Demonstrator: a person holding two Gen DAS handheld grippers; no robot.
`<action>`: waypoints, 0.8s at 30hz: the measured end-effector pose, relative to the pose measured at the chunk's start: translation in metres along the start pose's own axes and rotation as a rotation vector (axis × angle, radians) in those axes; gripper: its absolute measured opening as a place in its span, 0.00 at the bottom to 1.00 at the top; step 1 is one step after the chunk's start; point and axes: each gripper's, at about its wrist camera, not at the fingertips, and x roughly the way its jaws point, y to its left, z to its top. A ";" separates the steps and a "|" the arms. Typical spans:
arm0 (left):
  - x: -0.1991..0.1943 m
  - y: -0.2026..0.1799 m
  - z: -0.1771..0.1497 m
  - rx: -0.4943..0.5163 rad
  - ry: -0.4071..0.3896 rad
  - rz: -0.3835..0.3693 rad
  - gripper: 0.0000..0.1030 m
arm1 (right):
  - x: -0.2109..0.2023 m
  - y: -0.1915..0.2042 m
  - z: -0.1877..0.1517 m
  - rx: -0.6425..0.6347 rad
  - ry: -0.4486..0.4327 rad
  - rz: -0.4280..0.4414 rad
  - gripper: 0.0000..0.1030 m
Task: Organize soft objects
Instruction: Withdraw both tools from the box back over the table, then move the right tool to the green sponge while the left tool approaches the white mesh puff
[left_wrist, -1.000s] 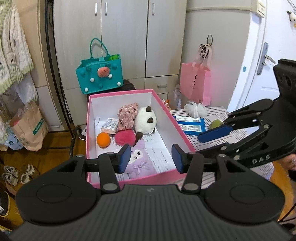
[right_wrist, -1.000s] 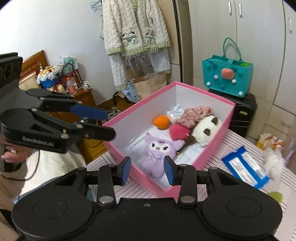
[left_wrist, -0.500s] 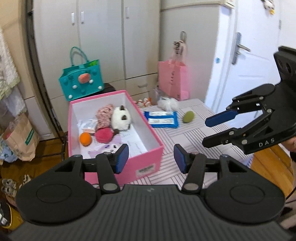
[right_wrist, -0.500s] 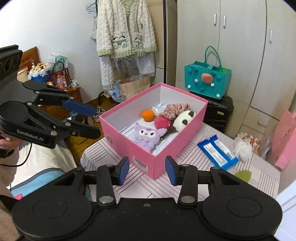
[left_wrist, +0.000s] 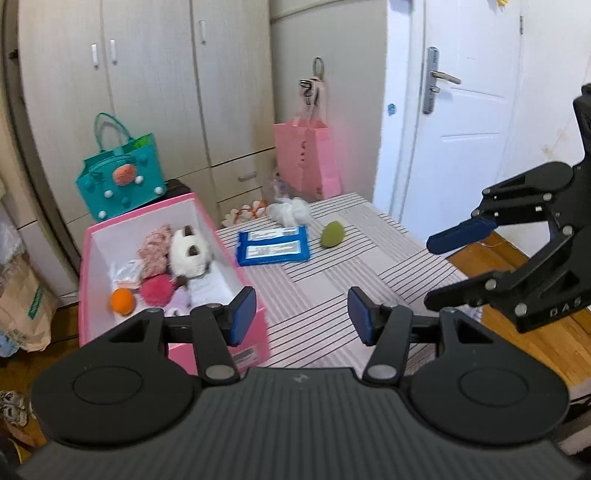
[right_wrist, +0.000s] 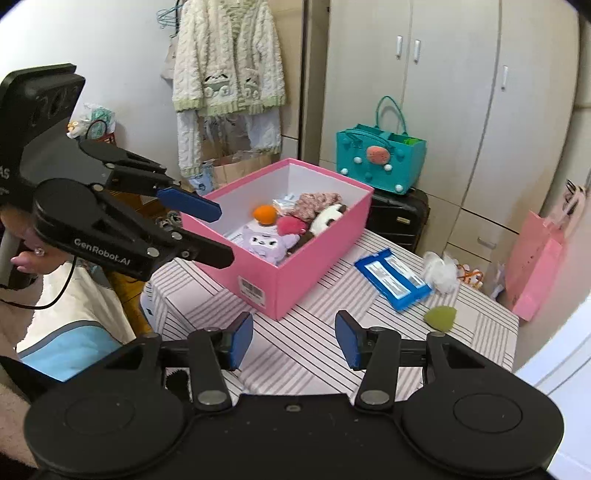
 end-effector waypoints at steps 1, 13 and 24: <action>0.004 -0.003 0.003 0.001 -0.004 -0.006 0.55 | -0.001 -0.003 -0.003 0.006 -0.002 -0.007 0.55; 0.074 -0.026 0.024 -0.042 -0.052 -0.092 0.60 | 0.030 -0.085 -0.036 0.169 -0.120 -0.126 0.64; 0.148 -0.016 0.020 -0.237 -0.099 -0.072 0.60 | 0.090 -0.123 -0.064 0.099 -0.149 -0.279 0.76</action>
